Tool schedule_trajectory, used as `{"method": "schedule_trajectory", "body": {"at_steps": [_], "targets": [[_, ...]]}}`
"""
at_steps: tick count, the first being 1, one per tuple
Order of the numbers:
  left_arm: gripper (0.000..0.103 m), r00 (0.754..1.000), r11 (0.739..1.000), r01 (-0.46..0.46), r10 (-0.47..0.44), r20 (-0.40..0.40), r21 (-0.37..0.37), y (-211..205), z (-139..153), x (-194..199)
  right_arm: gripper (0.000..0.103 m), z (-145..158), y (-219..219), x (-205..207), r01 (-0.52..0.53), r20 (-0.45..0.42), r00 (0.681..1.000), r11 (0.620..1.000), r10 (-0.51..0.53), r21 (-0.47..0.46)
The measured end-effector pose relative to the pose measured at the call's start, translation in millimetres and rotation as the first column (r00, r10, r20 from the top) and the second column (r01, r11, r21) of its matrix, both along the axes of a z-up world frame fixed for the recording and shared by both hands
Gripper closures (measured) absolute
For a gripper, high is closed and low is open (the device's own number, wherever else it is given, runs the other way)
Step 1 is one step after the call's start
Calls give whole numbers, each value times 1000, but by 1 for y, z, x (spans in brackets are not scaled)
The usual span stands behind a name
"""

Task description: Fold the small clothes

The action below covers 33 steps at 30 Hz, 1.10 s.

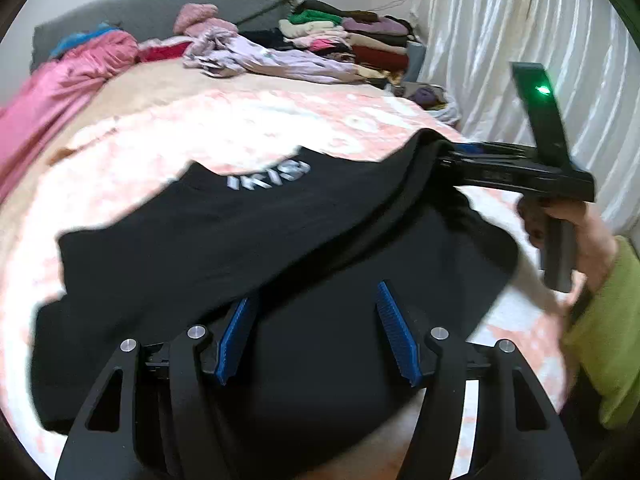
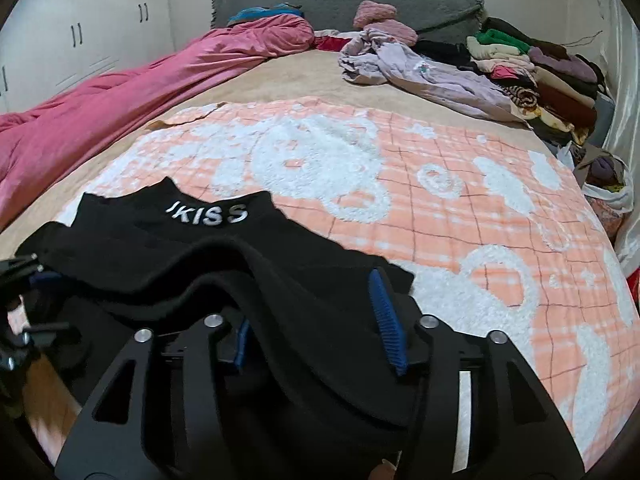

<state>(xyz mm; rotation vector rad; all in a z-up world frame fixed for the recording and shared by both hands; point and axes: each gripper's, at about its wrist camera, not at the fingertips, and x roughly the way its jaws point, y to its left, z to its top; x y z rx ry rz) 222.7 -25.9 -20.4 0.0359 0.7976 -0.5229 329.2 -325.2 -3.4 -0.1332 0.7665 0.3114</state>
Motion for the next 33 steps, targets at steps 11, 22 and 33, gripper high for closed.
{"method": "schedule_trajectory", "body": {"at_steps": [11,22,33], "targets": [[43,978,981,-190,193,80,-45,49,12,28,41,3,-40,7,167,30,985,983,-169,71],[32,912,906,-393,406,63,-160,125,40,22,38,-14,-46,11,187,-20,982,980,-186,66],[30,984,985,-173,174,31,-14,122,49,-26,36,-13,-43,10,195,-26,981,979,-194,63]]}}
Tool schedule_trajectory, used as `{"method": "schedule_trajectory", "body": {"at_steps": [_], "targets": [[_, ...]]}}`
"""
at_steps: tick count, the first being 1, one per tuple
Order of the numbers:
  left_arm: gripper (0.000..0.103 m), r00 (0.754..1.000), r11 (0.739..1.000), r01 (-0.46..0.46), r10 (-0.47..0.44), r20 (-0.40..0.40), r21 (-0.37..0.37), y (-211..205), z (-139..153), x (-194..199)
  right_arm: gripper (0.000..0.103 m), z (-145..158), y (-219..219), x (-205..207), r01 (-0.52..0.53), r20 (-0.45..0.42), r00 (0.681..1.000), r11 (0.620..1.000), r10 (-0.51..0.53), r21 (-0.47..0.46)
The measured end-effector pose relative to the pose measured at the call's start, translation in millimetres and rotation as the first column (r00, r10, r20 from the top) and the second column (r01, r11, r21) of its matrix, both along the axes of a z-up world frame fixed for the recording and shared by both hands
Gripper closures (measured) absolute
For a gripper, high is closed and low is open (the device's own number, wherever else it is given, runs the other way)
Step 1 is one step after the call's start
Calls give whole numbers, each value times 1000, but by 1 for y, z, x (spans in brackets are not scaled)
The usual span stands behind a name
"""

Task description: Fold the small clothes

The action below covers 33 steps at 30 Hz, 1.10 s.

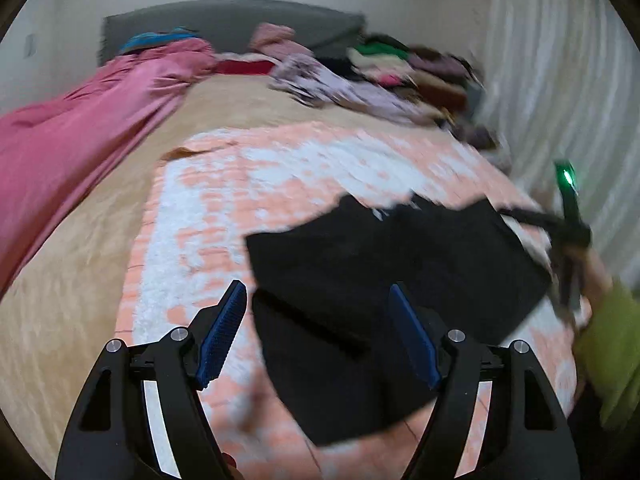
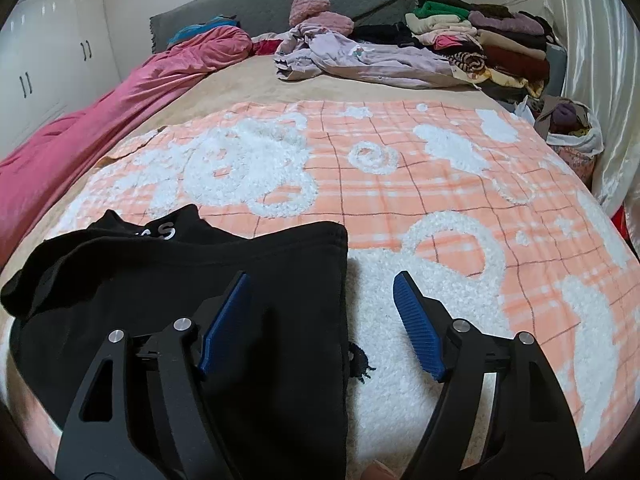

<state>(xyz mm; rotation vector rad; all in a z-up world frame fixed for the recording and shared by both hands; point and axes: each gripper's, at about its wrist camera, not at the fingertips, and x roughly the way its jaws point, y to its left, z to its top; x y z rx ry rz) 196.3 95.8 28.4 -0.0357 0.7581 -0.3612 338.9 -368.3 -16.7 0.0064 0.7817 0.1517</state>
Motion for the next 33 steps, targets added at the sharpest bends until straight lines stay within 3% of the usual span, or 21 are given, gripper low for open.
{"method": "schedule_trajectory", "body": {"at_steps": [3,7,10,13,18,24,29,33], "targets": [[32,992,995,94,-96,-81,-30,-16,-13,-2,36,2,4,-3,-13,5,1000,1000,13,-10],[33,973,980,192,-183,-142,51,-43,-33,-3,35,3,6,-5,-20,9,1000,1000,20,-13],[31,966,975,214,-202,-161,65,-57,-49,3,35,3,6,-5,-23,5,1000,1000,23,-11],[23,980,983,161,-149,-136,83,-64,-57,13,35,3,6,-5,-19,5,1000,1000,19,-7],[23,999,997,52,-51,-16,64,-59,-46,32,35,3,5,-7,-10,6,1000,1000,10,10],[16,984,990,-132,137,118,-45,-18,-24,45,34,1,1,-5,2,1,1000,1000,-2,15],[15,968,968,-243,246,55,-62,14,-33,57,34,-1,-1,-1,6,-8,1000,1000,-6,21],[15,956,954,-288,282,-83,-84,30,-58,77,35,-3,-1,8,0,-17,1000,1000,0,17]]}}
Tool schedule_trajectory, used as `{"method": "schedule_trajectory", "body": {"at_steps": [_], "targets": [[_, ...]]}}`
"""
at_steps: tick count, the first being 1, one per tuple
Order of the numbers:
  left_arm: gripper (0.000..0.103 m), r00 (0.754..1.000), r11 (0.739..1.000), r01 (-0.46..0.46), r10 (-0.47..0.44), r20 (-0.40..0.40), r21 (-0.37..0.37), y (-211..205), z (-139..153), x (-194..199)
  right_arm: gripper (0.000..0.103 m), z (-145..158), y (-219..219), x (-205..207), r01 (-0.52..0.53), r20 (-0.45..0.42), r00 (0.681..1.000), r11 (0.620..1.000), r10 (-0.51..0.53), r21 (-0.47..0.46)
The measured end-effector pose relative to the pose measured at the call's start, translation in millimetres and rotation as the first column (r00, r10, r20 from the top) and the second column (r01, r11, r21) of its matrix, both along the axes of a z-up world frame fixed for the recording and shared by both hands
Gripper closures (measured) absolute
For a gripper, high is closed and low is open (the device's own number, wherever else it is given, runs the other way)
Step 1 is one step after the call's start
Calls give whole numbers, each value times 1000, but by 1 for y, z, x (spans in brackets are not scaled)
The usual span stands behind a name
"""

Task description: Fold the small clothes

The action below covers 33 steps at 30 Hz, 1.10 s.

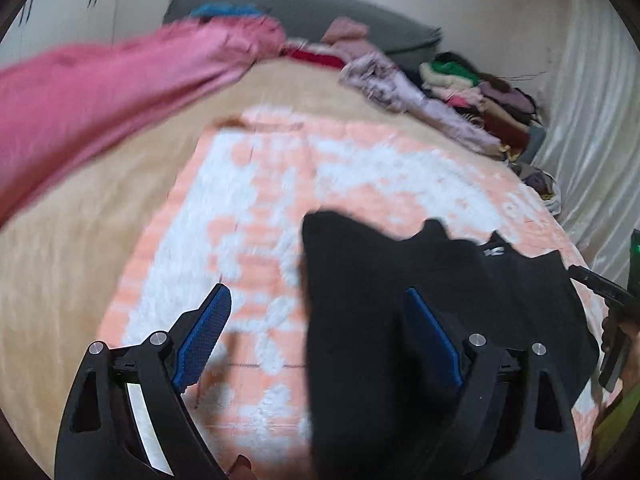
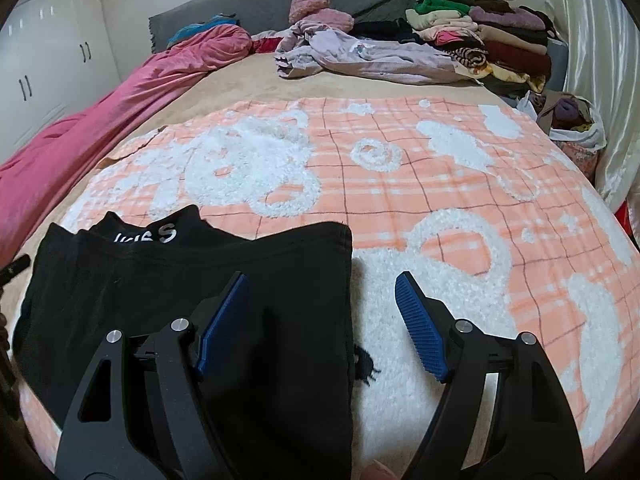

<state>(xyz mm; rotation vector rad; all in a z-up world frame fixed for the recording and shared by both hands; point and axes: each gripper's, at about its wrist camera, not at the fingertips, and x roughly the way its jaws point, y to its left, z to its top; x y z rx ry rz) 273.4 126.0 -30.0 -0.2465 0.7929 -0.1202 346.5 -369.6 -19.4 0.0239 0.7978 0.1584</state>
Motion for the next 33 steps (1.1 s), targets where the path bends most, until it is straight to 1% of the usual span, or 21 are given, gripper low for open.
{"method": "schedule_trajectory", "body": {"at_steps": [2,4,5,6,7,8,9,10,11,12,14,16,18,21,23,28,29,31,32,33], "targets": [[16,1000,998,-9,7,-30,-55,5,-11,5,39,-3,-3,5,0,-15,1000,1000,0,14],[19,1000,996,1,-3,-24,-92,7,-12,7,43,-8,-7,9,3,-44,999,999,-1,48],[30,1000,996,6,-7,-16,-90,5,-12,6,46,-12,-10,12,5,-63,998,997,0,72],[38,1000,996,12,-12,-8,-86,2,-10,5,51,-15,-12,15,3,-78,997,996,4,92],[56,1000,996,22,-22,-2,-82,-1,-9,5,53,-17,-12,17,1,-86,996,995,8,104],[78,999,996,37,-36,6,-77,-5,-8,4,60,-20,-13,20,-1,-99,995,992,13,125],[87,999,997,44,-43,13,-65,-8,-6,2,76,-23,-14,22,-5,-109,994,990,21,142],[93,999,998,41,-40,20,-47,-11,-5,3,84,-25,-14,23,-17,-118,992,986,36,163],[94,999,999,42,-41,32,-29,-14,-2,0,88,-26,-13,22,-28,-119,992,984,49,175],[95,998,999,42,-41,43,-22,-14,0,-1,94,-25,-11,21,-29,-110,993,986,47,162],[95,996,999,36,-35,82,-19,-14,10,-8,98,-17,-7,16,-34,-78,996,989,45,145],[95,991,999,36,-33,130,-25,-12,21,-14,99,-7,-7,12,-39,-40,998,988,45,147],[95,987,999,43,-38,157,-28,-10,29,-16,99,6,-6,7,-46,12,999,988,44,146],[95,982,1000,27,-26,186,-2,-11,32,-17,99,15,-4,7,-56,71,996,992,49,111],[95,986,1000,10,-11,169,5,-10,27,-13,99,11,-3,14,-55,70,996,994,48,94],[95,997,1000,-22,21,74,16,-6,2,2,99,-13,5,30,-31,2,1000,999,31,19],[94,998,1000,-25,24,65,18,-5,-1,3,98,-18,7,31,-25,-16,1000,1000,25,-1],[94,998,999,-31,30,51,22,-5,-5,5,96,-21,8,31,-16,-23,1000,999,15,-30],[93,998,999,-33,31,50,22,-4,-5,4,93,-21,9,30,-15,-21,1000,999,14,-44],[92,998,999,-35,34,51,24,-4,-5,4,86,-21,10,30,-9,-19,1000,998,8,-57]]}}
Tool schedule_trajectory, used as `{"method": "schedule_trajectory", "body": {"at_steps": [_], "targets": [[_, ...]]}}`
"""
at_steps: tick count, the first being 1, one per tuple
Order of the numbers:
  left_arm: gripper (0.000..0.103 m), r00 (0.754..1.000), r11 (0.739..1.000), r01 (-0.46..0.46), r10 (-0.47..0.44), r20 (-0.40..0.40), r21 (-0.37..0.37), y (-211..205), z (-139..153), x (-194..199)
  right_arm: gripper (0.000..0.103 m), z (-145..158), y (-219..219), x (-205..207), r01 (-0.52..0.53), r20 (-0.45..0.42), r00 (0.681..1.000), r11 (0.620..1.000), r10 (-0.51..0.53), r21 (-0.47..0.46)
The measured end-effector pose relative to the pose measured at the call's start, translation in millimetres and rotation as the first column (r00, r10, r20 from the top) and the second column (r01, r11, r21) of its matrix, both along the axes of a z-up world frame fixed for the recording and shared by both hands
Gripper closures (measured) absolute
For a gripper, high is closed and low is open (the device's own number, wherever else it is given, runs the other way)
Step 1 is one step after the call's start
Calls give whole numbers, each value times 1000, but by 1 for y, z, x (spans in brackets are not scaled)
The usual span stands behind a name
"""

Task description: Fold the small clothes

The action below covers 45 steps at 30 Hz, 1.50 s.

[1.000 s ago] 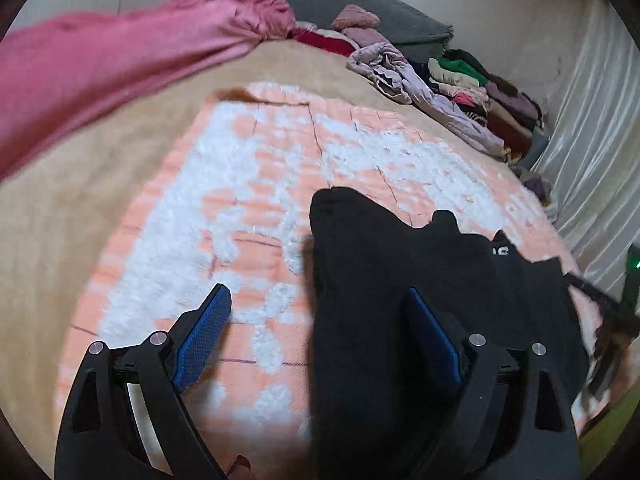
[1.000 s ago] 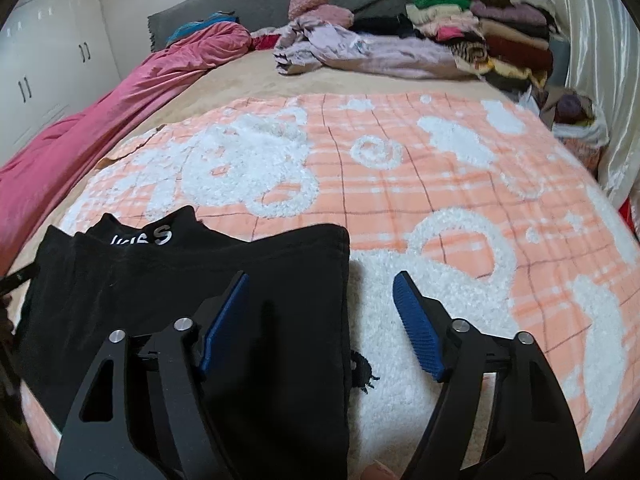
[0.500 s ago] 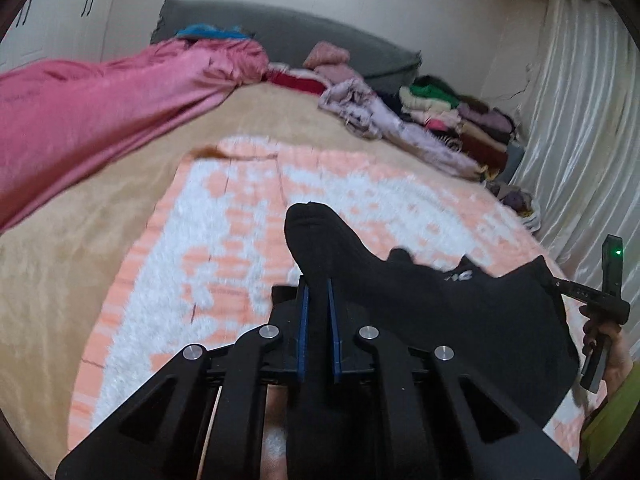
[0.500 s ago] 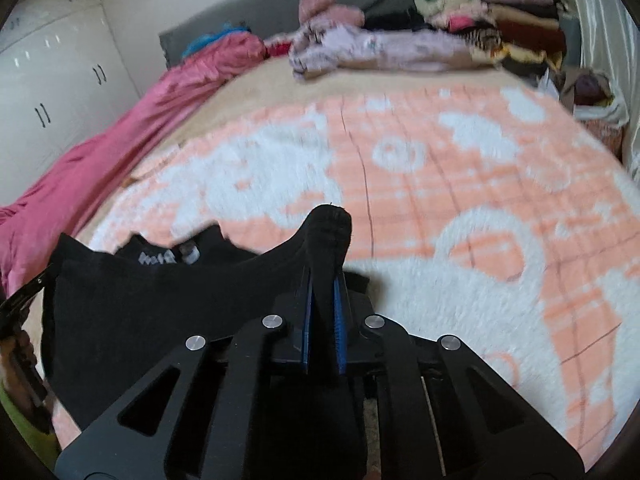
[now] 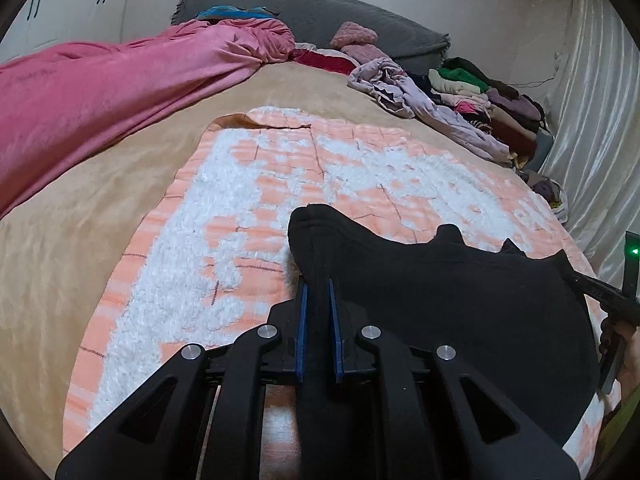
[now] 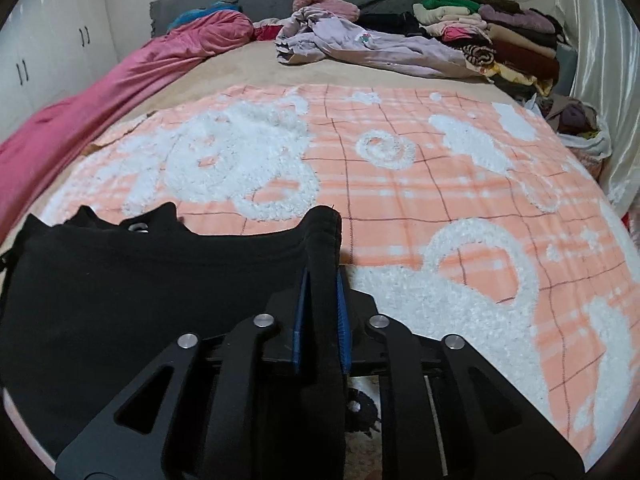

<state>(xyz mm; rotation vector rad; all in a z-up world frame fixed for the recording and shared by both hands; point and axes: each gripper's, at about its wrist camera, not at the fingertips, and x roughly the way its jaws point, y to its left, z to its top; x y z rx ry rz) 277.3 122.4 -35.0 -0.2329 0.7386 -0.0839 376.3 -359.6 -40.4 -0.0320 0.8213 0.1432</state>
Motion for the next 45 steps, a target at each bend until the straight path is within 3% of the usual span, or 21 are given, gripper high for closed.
{"method": "schedule_trajectory", "body": {"at_steps": [2,8,12,22,31,34,41,45], "targets": [[89,1000,1000,-6,6,4,9,0,2,-1,83,0,0,-2,18,1,1000,999,-18,-27],[86,1000,999,-25,25,-10,36,0,5,-3,52,8,-5,-9,60,16,998,998,-60,-35],[80,999,999,-33,34,-23,42,1,8,-4,43,17,-9,-15,72,32,997,997,-72,-4],[62,999,998,-34,35,-11,61,2,17,-13,39,33,5,-33,35,72,997,999,-34,-5],[58,997,993,-62,57,44,102,5,40,-36,39,46,20,-65,-29,98,995,999,30,-13],[52,997,993,-59,53,59,102,3,46,-48,38,50,24,-79,-53,102,993,998,54,-16],[48,995,993,-8,-4,100,116,-19,64,-74,38,58,35,-105,-97,121,988,995,97,0],[46,993,993,44,-55,100,109,-42,66,-81,38,54,52,-119,-145,119,981,988,150,-52]]}}
